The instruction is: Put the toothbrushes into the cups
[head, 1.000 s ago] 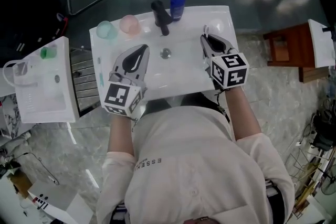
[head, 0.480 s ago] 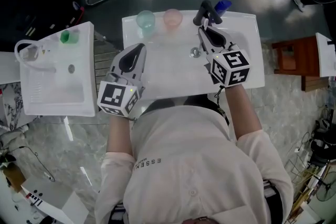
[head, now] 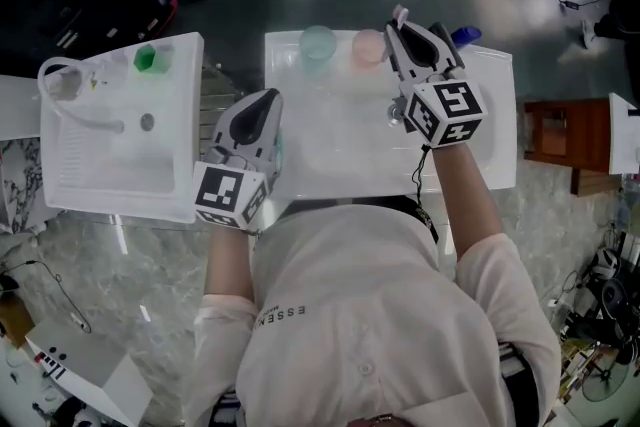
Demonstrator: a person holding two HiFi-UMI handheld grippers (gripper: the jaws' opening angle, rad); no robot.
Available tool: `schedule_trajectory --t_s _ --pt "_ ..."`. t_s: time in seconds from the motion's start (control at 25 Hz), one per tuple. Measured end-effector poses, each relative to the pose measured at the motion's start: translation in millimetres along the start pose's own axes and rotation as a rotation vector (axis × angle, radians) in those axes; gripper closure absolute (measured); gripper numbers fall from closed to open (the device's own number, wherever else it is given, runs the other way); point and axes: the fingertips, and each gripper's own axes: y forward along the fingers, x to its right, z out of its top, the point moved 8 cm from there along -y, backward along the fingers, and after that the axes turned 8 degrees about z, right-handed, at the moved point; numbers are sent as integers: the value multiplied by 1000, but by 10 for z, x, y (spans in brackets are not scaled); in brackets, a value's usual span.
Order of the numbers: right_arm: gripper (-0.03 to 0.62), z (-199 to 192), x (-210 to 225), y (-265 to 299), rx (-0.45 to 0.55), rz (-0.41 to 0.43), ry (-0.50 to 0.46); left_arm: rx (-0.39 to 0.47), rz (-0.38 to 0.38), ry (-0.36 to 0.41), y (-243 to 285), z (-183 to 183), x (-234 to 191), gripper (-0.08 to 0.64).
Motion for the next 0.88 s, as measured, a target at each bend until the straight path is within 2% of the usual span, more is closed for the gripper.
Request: schedule_trajectory --t_s 0.2,0.6,0.88 --pt "545 -185 136 291 10 -7 10 -8 0 11 15 -72 -100 558" --pt "545 -684 227 477 -166 -39 69 -40 52 -45 46 -230 -301 558" --pt "545 -875 226 473 -263 -51 100 -39 37 -50 79 -264 -319 558"
